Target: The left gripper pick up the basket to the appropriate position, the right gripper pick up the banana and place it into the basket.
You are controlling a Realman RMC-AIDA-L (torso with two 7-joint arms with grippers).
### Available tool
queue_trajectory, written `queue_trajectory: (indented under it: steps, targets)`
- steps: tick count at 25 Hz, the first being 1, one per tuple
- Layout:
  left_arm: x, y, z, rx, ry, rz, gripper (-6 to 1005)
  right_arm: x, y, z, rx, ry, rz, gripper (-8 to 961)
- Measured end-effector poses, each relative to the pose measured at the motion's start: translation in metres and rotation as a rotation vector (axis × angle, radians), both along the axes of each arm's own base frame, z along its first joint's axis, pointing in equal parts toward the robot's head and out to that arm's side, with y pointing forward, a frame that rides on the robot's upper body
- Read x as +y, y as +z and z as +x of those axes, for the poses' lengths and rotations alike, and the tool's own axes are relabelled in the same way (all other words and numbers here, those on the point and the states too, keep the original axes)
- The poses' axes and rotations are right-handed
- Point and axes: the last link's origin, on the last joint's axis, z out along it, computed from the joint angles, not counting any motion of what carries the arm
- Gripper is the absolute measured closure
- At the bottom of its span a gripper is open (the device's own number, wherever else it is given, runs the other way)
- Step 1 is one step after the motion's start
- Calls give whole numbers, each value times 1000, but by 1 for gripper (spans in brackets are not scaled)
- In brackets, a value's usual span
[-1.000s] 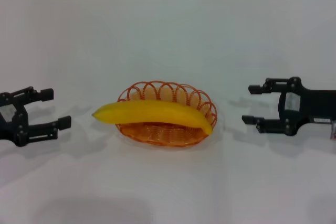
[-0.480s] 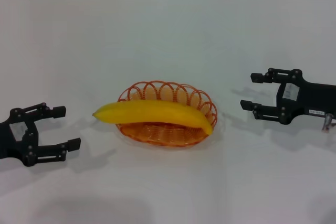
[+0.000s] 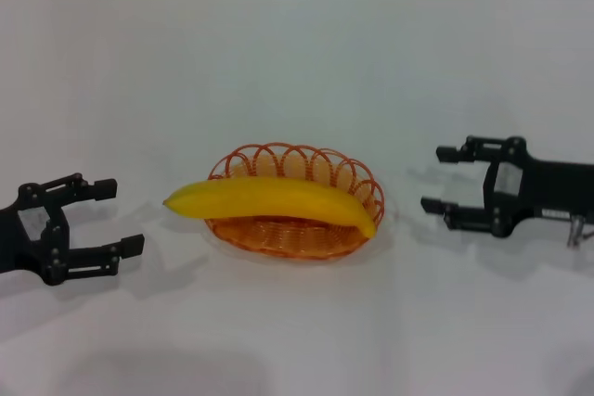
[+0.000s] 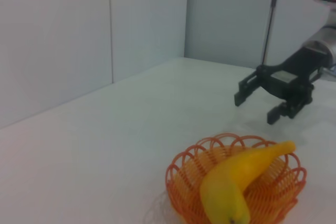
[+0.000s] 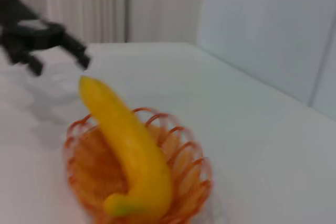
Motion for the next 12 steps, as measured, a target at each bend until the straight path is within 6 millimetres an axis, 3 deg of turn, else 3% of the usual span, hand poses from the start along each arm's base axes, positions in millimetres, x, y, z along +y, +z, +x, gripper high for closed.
queue_trajectory:
  steps: [12]
  targets:
    - [1,0,0,-2,2,1,123,-7,-4,3,-24,28,-30,250]
